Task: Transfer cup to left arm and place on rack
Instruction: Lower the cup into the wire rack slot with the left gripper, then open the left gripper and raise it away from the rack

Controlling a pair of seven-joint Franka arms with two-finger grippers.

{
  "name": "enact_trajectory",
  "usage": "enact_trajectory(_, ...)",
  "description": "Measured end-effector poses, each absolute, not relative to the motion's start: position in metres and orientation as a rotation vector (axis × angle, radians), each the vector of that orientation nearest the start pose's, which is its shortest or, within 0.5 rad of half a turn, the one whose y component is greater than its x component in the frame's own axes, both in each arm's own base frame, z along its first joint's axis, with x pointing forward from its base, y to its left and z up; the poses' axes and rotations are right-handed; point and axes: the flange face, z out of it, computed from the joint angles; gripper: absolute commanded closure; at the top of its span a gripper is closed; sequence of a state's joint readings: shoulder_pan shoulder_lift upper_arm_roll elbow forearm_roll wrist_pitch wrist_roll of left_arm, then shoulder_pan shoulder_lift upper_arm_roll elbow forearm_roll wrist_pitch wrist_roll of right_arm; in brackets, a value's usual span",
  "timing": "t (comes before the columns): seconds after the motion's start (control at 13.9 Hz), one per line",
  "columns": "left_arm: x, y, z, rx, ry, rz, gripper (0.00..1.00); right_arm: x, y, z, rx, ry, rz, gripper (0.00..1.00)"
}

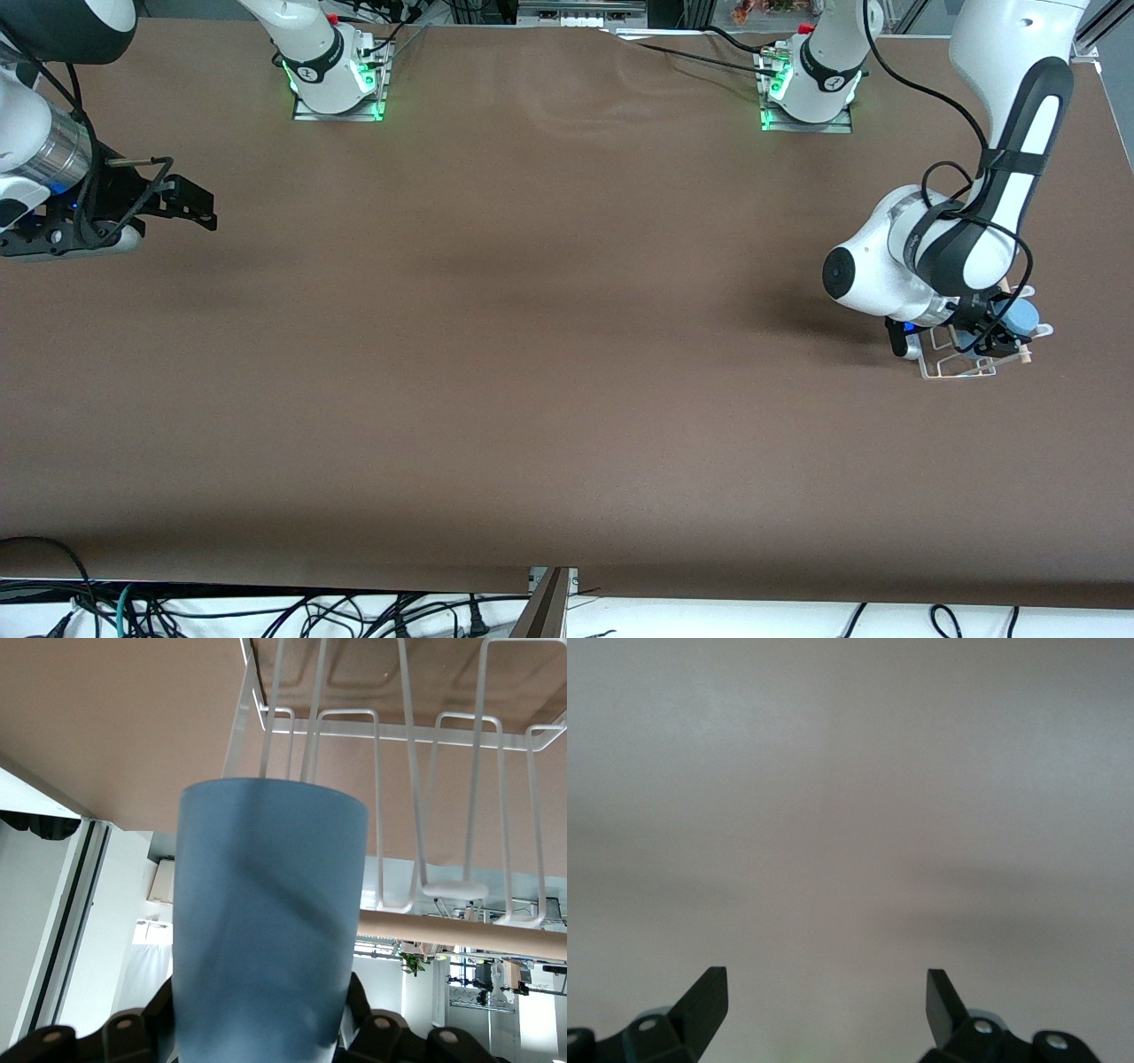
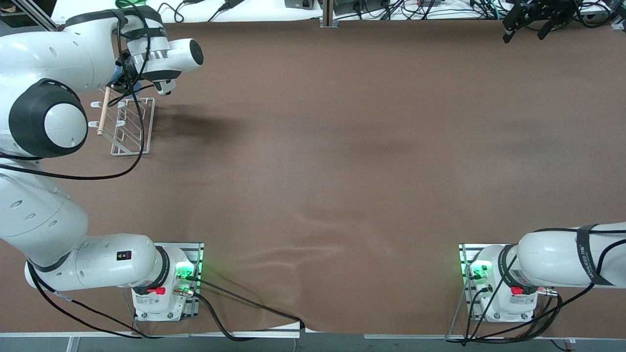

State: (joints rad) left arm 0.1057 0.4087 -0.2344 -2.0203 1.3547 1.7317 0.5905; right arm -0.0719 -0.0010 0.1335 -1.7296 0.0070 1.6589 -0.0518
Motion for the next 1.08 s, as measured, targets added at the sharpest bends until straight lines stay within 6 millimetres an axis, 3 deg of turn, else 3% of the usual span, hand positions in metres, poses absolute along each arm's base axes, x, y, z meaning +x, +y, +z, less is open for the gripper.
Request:
enact_trajectory(0.07, 0.574, 0.020, 0.257, -1.496, 1.384, 0.904, 0.81, 0.554, 0.037, 0.560, -3.128, -0.182, 0.102, 0.01)
enact_trajectory(0.14, 0.574, 0.020, 0.254, -1.484, 1.387, 0.903, 0.51, 0.554, 0.039, 0.562, -3.128, -0.188, 0.094, 0.01)
enact_trajectory(0.22, 0.574, 0.020, 0.251, -1.478, 1.388, 0.902, 0.05, 0.554, 0.041, 0.565, -3.128, -0.193, 0.085, 0.01)
enact_trajectory(0.29, 0.574, 0.020, 0.248, -1.478, 1.387, 0.901, 0.00, 0.555, 0.043, 0.566, -3.127, -0.198, 0.079, 0.01)
enact_trajectory(0.72, 0.576, 0.014, 0.251, -1.480, 1.377, 0.877, 0.00, 0.557, 0.044, 0.573, -3.116, -0.197, 0.055, 0.01)
enact_trajectory(0.94, 0.581, 0.007, 0.266, -1.507, 1.355, 0.838, 0.00, 0.558, 0.044, 0.576, -3.113, -0.195, 0.043, 0.01)
enact_trajectory(1.08, 0.586, -0.009, 0.283, -1.657, 1.334, 0.794, 0.00, 0.558, 0.044, 0.576, -3.113, -0.195, 0.044, 0.01)
